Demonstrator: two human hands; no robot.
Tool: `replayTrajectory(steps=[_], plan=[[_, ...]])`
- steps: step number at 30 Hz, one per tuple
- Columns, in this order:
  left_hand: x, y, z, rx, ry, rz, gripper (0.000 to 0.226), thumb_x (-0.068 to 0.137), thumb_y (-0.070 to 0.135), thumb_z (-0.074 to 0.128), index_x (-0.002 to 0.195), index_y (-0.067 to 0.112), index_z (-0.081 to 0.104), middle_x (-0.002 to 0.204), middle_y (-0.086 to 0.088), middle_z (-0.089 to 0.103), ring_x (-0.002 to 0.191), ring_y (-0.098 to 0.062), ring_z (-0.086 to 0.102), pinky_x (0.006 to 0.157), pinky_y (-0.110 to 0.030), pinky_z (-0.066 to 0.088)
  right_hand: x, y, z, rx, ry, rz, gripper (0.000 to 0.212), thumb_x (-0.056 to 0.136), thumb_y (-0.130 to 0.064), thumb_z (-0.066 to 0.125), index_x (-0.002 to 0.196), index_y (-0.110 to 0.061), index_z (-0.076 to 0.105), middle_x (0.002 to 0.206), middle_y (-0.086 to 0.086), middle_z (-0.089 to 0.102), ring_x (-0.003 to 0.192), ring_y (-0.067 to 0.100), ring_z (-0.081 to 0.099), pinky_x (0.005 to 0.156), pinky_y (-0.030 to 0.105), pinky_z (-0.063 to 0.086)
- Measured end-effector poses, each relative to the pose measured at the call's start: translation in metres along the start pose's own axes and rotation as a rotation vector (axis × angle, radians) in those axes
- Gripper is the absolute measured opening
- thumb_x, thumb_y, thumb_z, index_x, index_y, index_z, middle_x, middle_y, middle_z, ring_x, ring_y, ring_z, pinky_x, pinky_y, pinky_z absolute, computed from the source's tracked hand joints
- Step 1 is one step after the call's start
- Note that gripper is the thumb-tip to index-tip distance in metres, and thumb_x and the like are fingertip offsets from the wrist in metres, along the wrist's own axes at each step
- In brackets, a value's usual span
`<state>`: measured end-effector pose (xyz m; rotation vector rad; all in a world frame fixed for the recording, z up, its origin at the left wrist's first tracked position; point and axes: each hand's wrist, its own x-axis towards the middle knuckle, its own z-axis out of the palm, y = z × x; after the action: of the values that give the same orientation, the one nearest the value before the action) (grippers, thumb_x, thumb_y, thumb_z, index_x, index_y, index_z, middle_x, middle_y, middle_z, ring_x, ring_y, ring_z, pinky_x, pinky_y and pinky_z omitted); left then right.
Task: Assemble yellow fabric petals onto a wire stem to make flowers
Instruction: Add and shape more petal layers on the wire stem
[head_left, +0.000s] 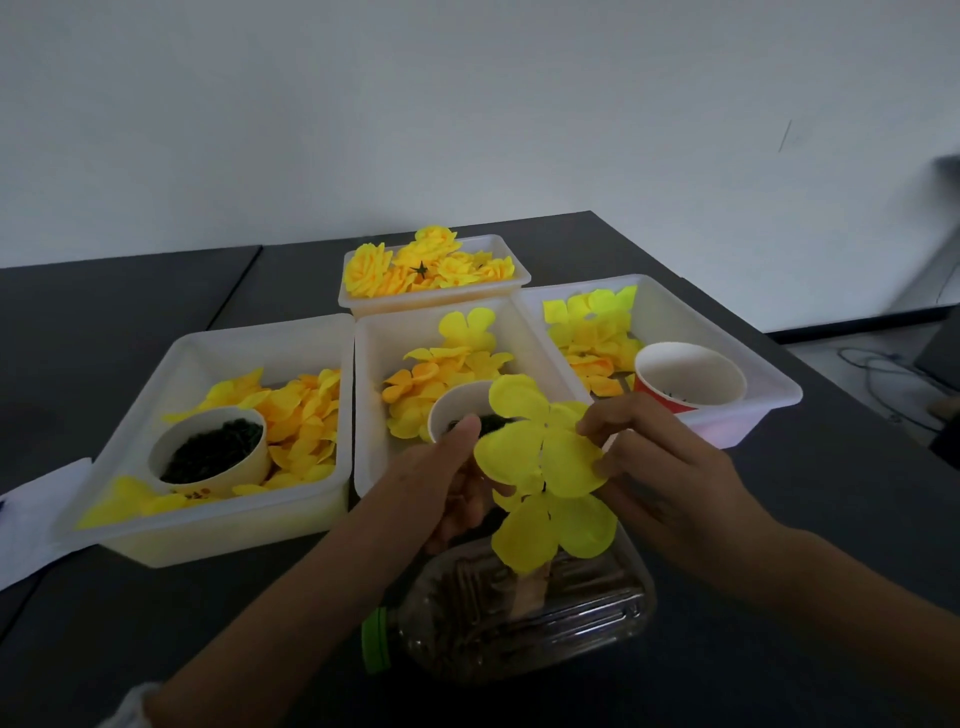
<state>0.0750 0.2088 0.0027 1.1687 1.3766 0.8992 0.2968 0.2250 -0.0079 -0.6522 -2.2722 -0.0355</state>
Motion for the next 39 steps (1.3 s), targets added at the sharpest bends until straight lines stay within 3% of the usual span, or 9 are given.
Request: replayTrajectory(steps=[6,10,13,18,21,24,32,36,39], plan=[[-0.012,0.006,0.0,0.064,-0.049,0.245,0.038,0.097,0.024,0.051,0.062,0.023,0.066,0.045,0.01,0.041,0.035,-0.001,0.034,0.04,-0.007,0.03,-0.001,-0.006,-0.003,-0.047,0.001,0.0,0.023,0.084,-0.005,0.066,0.091,-0.015,0.047,0.117,0.004,0.048,0.087,0.024,0.056,0.077,0.027,0.047],[-0.013,0.004,-0.002,0.03,-0.048,0.206,0.035,0.099,0.018,0.047,0.073,0.002,0.063,0.044,0.008,0.041,0.033,0.0,0.034,0.038,-0.007,0.03,-0.002,-0.01,-0.005,-0.023,-0.002,0.003,0.009,0.091,-0.015,0.055,0.092,-0.016,0.046,0.116,0.003,0.048,0.089,0.02,0.054,0.083,0.013,0.042],[-0.013,0.001,0.0,-0.018,-0.047,0.212,0.038,0.1,0.01,0.045,0.087,-0.024,0.056,0.045,0.002,0.038,0.031,0.001,0.037,0.04,-0.003,0.034,-0.003,-0.012,-0.005,-0.023,-0.029,0.018,0.009,0.09,-0.015,0.055,0.092,-0.017,0.046,0.115,0.002,0.049,0.088,0.023,0.055,0.076,0.024,0.046],[-0.013,0.001,0.0,-0.034,-0.041,0.237,0.039,0.099,0.008,0.044,0.093,-0.03,0.052,0.044,0.002,0.037,0.03,0.001,0.036,0.041,-0.002,0.035,-0.003,-0.014,-0.006,0.062,-0.011,0.079,0.021,0.084,-0.001,0.049,0.097,-0.017,0.051,0.111,0.005,0.055,0.1,0.017,0.054,0.081,0.02,0.043],[-0.011,-0.001,0.0,0.012,-0.019,0.266,0.039,0.099,0.011,0.045,0.092,-0.027,0.054,0.043,0.007,0.037,0.032,0.001,0.035,0.042,-0.002,0.035,-0.001,-0.017,-0.007,0.22,0.097,0.268,0.023,0.084,0.003,0.043,0.098,-0.013,0.053,0.1,0.002,0.057,0.091,0.01,0.055,0.076,0.014,0.041],[-0.007,-0.003,-0.002,0.053,-0.001,0.274,0.037,0.099,0.015,0.047,0.085,-0.019,0.055,0.045,0.006,0.037,0.034,-0.001,0.031,0.04,-0.005,0.031,0.008,-0.018,-0.006,0.424,0.182,0.608,0.011,0.096,-0.025,0.049,0.097,-0.016,0.055,0.083,-0.009,0.057,0.074,0.007,0.052,0.062,0.016,0.042],[-0.008,-0.005,0.001,0.117,0.015,0.352,0.036,0.098,0.022,0.049,0.072,-0.002,0.057,0.045,0.01,0.041,0.039,-0.001,0.032,0.042,-0.01,0.03,0.028,-0.006,-0.005,0.667,-0.095,0.975,0.064,0.08,-0.062,0.021,0.048,-0.024,0.061,0.054,-0.007,0.056,0.043,0.001,0.043,0.047,0.012,0.035],[-0.012,-0.003,0.003,0.097,0.044,0.411,0.035,0.097,0.022,0.049,0.069,0.003,0.057,0.045,0.01,0.039,0.041,-0.002,0.032,0.045,-0.011,0.03,0.037,-0.014,-0.008,0.667,-0.052,0.91,0.052,0.07,-0.068,0.042,0.054,-0.023,0.062,0.053,-0.011,0.056,0.047,0.0,0.049,0.047,0.012,0.04],[-0.016,-0.001,0.005,0.076,0.063,0.455,0.037,0.094,0.027,0.051,0.067,0.002,0.053,0.046,0.01,0.038,0.043,-0.003,0.031,0.045,-0.013,0.03,0.039,-0.017,-0.016,0.687,-0.022,0.822,0.038,0.085,-0.044,0.065,0.059,-0.017,0.059,0.052,-0.011,0.053,0.05,-0.001,0.049,0.051,0.012,0.043]])
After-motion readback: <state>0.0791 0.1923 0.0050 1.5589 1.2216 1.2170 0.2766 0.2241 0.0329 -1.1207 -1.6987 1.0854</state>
